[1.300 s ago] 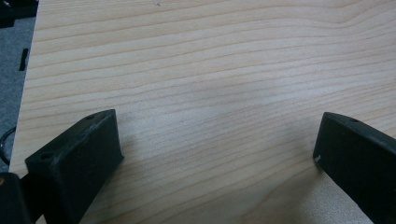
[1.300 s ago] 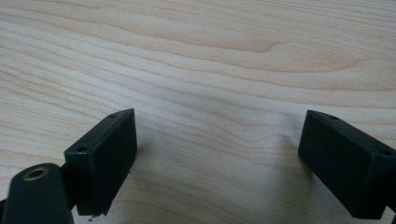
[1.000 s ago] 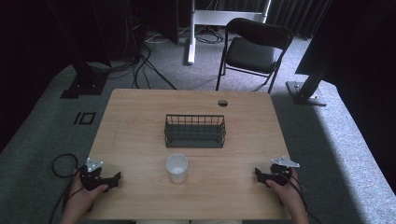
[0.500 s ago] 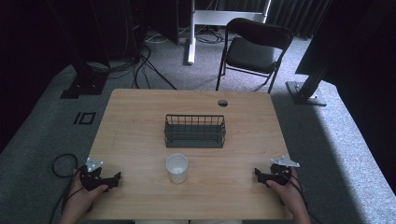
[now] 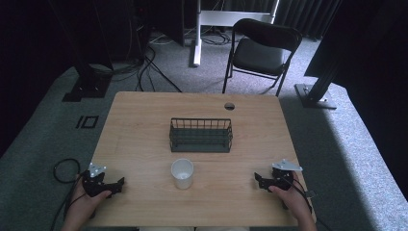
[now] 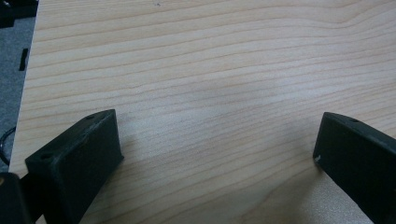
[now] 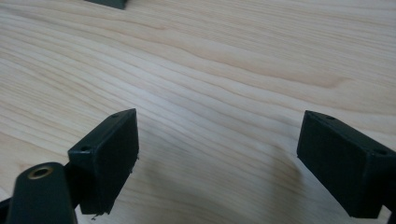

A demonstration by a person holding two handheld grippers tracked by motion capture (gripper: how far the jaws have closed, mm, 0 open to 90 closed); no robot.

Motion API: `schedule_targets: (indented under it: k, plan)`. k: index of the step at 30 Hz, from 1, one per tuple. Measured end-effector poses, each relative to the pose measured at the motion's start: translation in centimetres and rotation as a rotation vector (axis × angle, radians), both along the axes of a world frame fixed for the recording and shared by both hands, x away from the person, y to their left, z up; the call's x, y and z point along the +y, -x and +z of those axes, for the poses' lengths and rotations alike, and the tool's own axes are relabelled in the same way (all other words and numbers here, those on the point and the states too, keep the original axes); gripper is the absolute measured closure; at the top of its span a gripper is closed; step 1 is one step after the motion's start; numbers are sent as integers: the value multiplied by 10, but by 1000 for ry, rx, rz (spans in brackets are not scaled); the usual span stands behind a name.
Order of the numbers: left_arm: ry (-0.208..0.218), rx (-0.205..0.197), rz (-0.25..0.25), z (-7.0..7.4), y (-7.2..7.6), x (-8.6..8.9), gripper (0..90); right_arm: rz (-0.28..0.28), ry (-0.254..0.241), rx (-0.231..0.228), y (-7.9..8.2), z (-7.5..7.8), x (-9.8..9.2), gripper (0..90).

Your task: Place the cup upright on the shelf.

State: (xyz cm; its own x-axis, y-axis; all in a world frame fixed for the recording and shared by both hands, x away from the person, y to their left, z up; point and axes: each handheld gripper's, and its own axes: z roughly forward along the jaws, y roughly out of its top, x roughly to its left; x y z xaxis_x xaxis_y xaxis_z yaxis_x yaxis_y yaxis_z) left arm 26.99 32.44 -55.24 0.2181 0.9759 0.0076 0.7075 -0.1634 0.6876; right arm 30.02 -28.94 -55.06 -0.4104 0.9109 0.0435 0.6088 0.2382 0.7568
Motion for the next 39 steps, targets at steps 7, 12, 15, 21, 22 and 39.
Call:
schedule_targets:
  k: [7, 12, 15, 21, 22, 39]
  plan:
    - [0, 0, 0, 0, 0, 0, 11, 76, 9, -17, -1, 3, 17, 126]
    - [0, 0, 0, 0, 0, 0, 11, 106, -2, -15, -3, 4, 26, 126]
    - [0, 0, 0, 0, 0, 0, 11, 120, -5, -16, -4, 5, 31, 126]
    - [0, 0, 0, 0, 0, 0, 11, 166, -23, -23, -5, 5, 44, 131]
    - [0, 0, 0, 0, 0, 0, 11, 172, -30, -28, -5, 5, 47, 131]
    - [0, 0, 0, 0, 0, 0, 11, 353, -71, -76, -2, 13, 90, 132]
